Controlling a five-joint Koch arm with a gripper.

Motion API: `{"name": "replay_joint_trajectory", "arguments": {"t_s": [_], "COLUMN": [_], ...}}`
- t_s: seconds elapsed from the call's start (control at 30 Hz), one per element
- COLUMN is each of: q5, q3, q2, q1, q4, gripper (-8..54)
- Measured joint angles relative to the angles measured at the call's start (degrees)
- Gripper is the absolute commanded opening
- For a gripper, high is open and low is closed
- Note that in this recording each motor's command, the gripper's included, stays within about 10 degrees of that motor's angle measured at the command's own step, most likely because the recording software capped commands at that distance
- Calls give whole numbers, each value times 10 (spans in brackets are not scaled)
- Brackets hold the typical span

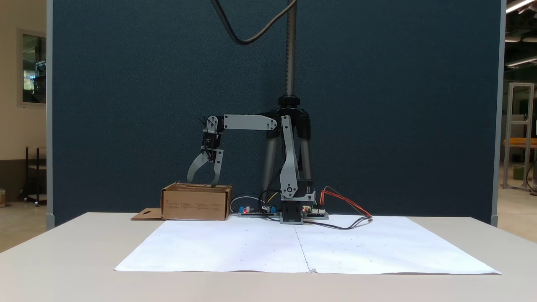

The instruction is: Grasp a green dice and put it in the bin.

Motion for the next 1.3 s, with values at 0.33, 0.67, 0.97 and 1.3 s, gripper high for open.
{"name": "replay_joint_trajectory", "arguments": {"t_s": [0.33, 0.67, 0.97, 1.3], "q5": [7, 173, 192, 192], "q3": [4, 5, 5, 5], "q2": [0, 88, 134, 197], "q1": [-27, -151, -337, -628], "q4": [-32, -203, -203, -203], "gripper": [356, 363, 394, 441]}}
